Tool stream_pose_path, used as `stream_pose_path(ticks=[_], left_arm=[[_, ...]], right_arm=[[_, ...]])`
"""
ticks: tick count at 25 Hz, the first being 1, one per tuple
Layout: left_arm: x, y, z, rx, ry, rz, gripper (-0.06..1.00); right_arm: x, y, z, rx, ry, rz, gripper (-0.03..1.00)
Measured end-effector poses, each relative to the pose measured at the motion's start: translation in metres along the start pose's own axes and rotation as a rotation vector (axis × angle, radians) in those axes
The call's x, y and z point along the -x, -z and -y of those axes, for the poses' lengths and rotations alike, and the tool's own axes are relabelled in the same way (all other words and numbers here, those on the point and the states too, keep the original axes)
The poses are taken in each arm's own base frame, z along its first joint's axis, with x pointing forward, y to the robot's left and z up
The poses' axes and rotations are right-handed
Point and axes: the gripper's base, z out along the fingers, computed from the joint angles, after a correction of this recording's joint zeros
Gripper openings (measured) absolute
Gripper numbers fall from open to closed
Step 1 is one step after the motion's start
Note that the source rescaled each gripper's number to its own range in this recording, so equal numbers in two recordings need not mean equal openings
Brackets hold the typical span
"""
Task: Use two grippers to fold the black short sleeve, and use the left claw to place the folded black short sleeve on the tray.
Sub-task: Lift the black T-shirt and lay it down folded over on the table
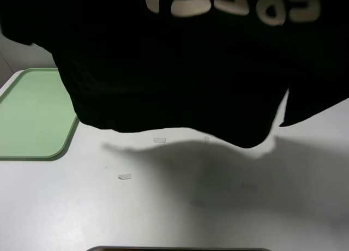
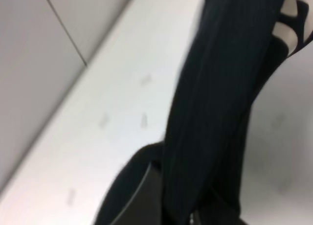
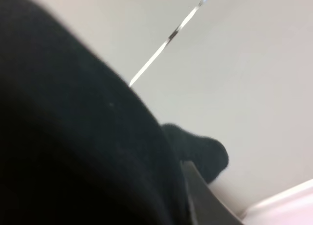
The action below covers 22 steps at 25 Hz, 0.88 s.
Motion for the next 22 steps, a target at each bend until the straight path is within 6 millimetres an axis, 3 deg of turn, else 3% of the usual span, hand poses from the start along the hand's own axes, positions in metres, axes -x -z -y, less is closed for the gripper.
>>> stream_pose_path(ticks=[4,7,12,13,16,18,22], left_arm=[[0.005,0.017,0.011,0.026,-0.032,0.048,0.01],[0.0,0.008,0.003,0.034,-0.034,-0.01,0.01],[-0.023,-0.04,-0.029,0.005,0.021,-0.195,0.01],[-0.023,-0.04,-0.029,0.005,0.021,-0.195,0.01],[-0.045,-0.076,-0.051,-0.013,0.038,-0.321,0.01],[-0.069,-0.109,-0.069,-0.014,0.045,-0.441,0.01],[-0.1,-0.142,-0.089,0.022,0.033,-0.574,0.01]], right_arm=[[0.018,0.023,0.015,-0.045,-0.034,0.106,0.0],[0.026,0.01,0.016,-0.037,-0.019,0.079,0.0],[0.02,-0.068,-0.004,0.037,0.123,-0.144,0.0],[0.015,-0.089,-0.011,0.058,0.169,-0.202,0.0],[-0.003,-0.144,-0.032,0.117,0.31,-0.353,0.0],[-0.017,-0.174,-0.046,0.147,0.395,-0.416,0.0],[-0.042,-0.228,-0.075,0.192,0.555,-0.437,0.0]])
